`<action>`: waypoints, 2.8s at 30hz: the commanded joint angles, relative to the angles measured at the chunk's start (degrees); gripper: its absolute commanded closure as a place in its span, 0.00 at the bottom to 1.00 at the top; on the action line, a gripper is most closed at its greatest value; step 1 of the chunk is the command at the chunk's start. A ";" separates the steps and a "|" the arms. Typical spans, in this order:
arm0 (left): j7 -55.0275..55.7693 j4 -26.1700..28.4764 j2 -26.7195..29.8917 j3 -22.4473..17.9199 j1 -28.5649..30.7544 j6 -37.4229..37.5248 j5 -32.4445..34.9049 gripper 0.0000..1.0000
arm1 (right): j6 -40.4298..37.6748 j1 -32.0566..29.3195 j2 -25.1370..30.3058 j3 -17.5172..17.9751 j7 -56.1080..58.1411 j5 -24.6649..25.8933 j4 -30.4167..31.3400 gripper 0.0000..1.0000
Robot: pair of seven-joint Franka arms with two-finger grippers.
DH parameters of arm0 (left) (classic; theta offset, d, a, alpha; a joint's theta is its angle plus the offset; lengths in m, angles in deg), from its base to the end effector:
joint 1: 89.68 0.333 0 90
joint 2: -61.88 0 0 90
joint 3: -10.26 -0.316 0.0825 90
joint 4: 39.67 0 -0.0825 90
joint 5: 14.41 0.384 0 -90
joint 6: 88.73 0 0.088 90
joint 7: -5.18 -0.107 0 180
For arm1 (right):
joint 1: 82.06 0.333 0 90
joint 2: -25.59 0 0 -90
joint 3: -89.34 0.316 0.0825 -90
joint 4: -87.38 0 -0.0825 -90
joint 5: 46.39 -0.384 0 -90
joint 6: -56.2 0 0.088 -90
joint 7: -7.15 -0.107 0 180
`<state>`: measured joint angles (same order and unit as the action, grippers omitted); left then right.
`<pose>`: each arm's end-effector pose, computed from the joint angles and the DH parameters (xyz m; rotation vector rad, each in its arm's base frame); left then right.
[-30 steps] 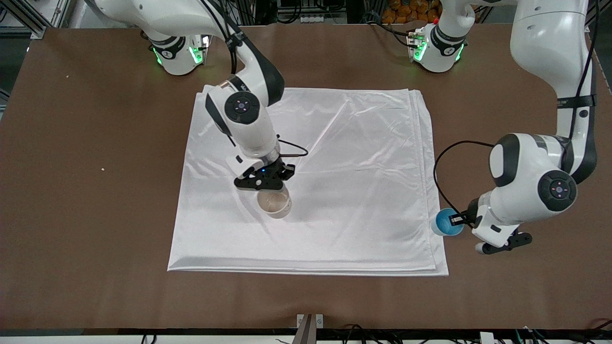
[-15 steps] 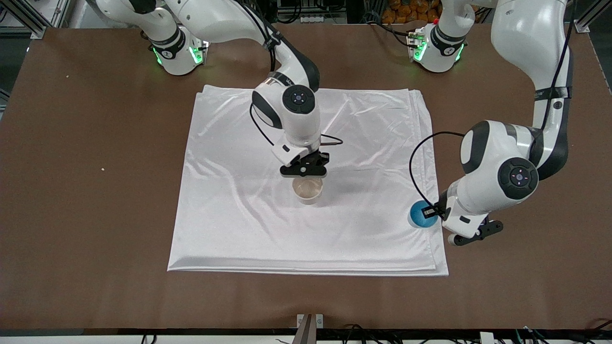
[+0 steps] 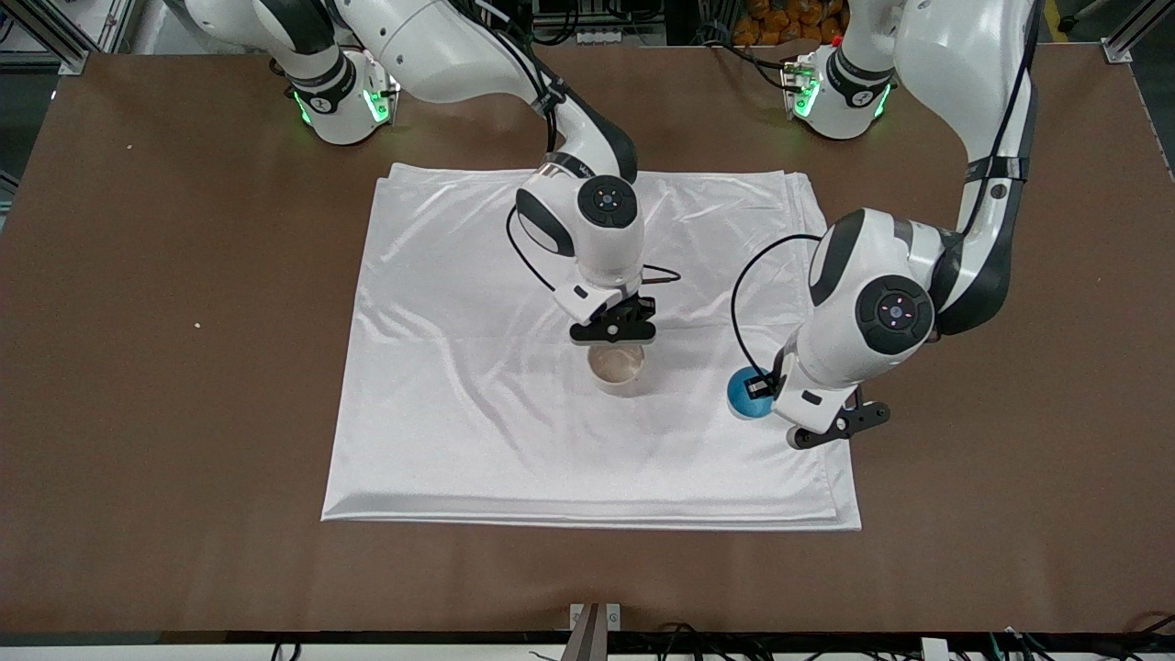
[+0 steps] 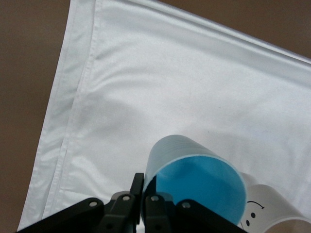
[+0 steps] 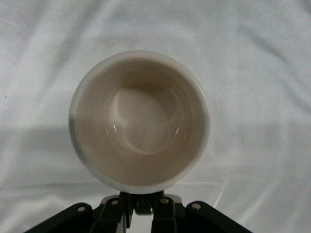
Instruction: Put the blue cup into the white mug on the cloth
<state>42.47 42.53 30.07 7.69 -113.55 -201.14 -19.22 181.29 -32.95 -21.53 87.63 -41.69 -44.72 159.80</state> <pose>0.6538 -0.2668 0.3681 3.0711 0.4732 -0.0776 0.5111 0.5630 0.2723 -3.0962 -0.0016 -0.1536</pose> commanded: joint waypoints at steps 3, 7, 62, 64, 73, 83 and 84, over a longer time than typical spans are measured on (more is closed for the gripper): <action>2.34 0.59 1.05 -0.59 -0.92 0.71 -1.08 1.00 | -0.73 1.17 -1.92 -0.57 -0.91 2.20 -2.72 1.00; 2.69 0.51 1.05 -0.59 -0.92 0.71 -1.25 1.00 | 1.03 1.95 -2.71 -0.65 -0.91 2.90 -2.72 1.00; 12.71 0.33 -1.06 -0.50 -13.40 -1.22 -2.05 1.00 | -33.23 -16.40 30.33 -0.83 23.68 -0.35 -2.28 0.00; 12.71 0.42 -1.59 -0.50 -13.84 -1.66 -2.13 1.00 | -35.17 -18.51 31.65 -0.92 26.67 -0.44 -2.28 0.00; 12.71 0.42 -3.78 -0.50 -14.54 -4.56 -3.28 1.00 | -40.98 -28.88 35.87 -0.92 34.85 -1.06 -2.10 0.00; 12.54 0.50 -5.10 -0.42 -14.54 -6.85 -3.36 1.00 | -41.42 -38.99 37.37 -0.92 43.38 -1.58 0.44 0.00; 12.54 0.42 -5.54 -0.33 -14.54 -7.11 -3.36 1.00 | -40.98 -39.96 37.37 -0.92 44.17 -2.28 1.23 0.00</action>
<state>54.75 43.05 25.45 7.75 -127.70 -206.49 -21.13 139.45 -68.24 14.09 85.99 -1.50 -44.97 156.58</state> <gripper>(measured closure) 0.952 0.000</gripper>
